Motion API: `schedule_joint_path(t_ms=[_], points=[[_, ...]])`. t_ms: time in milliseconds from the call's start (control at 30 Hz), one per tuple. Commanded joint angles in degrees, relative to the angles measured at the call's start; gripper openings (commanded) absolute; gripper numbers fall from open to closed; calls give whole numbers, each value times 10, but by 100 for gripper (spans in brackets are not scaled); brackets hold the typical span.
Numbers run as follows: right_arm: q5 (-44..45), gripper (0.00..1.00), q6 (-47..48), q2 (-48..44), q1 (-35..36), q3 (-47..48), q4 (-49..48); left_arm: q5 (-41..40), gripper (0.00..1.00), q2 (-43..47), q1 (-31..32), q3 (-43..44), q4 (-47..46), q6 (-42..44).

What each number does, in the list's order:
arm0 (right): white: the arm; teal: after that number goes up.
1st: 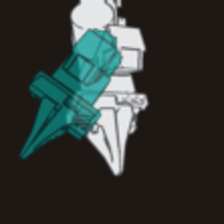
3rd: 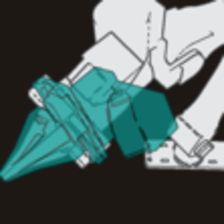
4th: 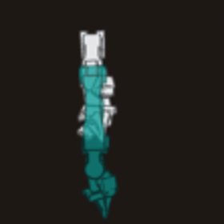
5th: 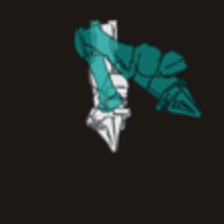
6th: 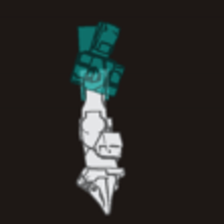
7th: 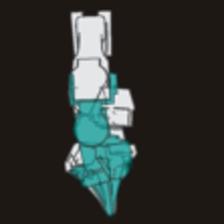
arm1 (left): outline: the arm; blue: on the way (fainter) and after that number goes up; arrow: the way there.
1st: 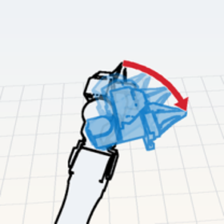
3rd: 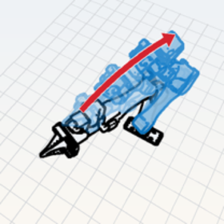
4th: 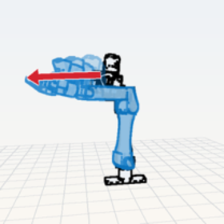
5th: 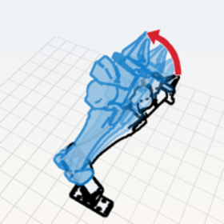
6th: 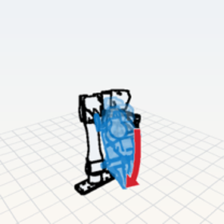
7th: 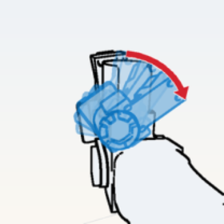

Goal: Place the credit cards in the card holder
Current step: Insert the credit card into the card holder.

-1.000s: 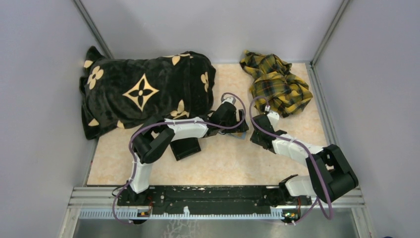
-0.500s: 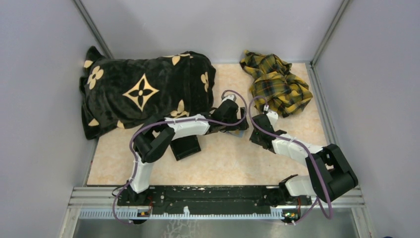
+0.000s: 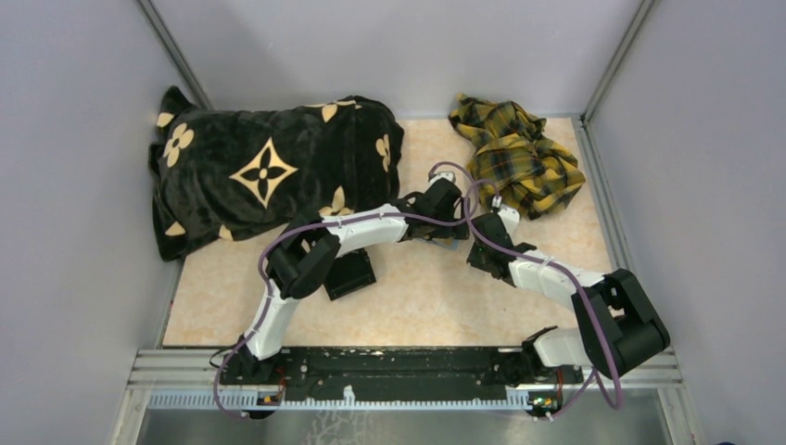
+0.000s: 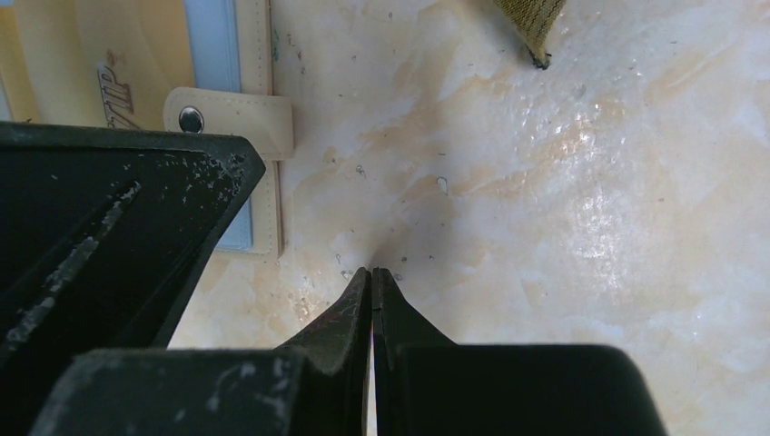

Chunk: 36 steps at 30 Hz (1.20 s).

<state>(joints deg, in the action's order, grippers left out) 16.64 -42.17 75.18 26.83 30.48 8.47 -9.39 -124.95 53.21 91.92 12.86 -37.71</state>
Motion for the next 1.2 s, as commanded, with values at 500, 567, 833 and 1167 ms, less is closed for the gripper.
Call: schedule_joint_path(t_ms=[500,567,833,1167], points=[[-3,0,13,-10,0,25,-29,44,97,68,8,-105,-18,37],[-3,0,13,-15,3,24,-29,65,98,67,9,-108,-26,32],[-2,4,30,-24,11,25,-40,87,99,93,8,-145,-55,12],[-12,29,36,-38,12,21,-49,140,93,174,-27,-295,-229,-71]])
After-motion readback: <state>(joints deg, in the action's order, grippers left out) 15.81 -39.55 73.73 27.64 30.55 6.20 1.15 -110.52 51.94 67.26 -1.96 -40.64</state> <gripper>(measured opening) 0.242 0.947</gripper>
